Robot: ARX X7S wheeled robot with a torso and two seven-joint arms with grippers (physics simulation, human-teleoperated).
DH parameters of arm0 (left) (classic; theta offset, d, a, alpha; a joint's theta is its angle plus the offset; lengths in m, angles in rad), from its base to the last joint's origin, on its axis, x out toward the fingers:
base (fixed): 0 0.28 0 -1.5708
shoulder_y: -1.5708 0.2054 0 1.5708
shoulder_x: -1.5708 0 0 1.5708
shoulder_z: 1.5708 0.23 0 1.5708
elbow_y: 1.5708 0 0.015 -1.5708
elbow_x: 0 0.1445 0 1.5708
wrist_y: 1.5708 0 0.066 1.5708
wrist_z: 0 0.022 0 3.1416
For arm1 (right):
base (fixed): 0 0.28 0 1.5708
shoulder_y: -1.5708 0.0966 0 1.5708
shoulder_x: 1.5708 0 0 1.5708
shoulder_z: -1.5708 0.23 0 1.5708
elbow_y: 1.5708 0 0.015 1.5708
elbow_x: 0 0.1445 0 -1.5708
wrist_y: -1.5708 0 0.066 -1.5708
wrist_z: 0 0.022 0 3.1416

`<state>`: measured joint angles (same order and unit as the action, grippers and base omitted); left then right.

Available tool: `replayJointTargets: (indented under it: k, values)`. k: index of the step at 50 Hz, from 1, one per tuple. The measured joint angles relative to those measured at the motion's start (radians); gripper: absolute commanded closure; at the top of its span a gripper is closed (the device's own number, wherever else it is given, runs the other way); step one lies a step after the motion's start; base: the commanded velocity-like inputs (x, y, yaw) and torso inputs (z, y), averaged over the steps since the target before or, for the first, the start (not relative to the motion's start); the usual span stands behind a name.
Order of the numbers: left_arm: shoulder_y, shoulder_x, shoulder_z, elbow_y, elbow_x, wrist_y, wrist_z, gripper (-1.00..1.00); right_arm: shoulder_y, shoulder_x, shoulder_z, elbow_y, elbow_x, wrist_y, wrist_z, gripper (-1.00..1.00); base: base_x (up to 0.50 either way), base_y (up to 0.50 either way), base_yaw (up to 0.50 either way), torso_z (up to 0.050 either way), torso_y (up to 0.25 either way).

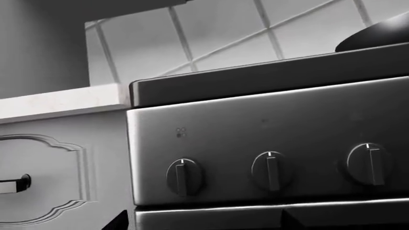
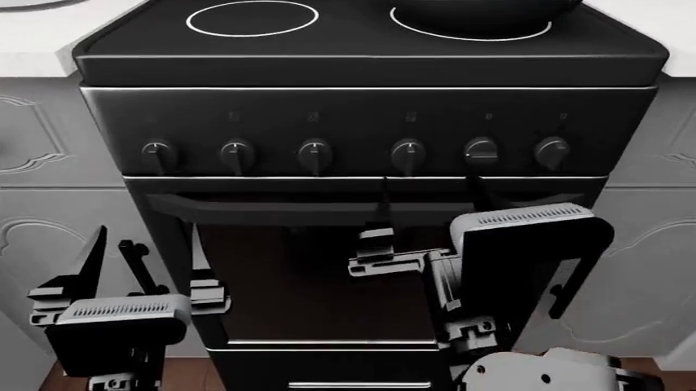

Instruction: Pick the croissant and place it on the pan. Then turn on the stove to warm the croissant.

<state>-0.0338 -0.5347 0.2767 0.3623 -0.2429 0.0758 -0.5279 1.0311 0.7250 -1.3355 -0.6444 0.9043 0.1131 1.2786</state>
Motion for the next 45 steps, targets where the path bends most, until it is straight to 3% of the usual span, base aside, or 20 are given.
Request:
replayJointTargets:
  k: [45]
  values:
    - [0.000,-0.001,-0.018,-0.019,-0.035,0.011,-0.001,-1.00,0.018,-0.139,0.070,0.256,0.094,-0.022,-0.040,-1.00,0.00,0.00,0.00,0.000,0.000]
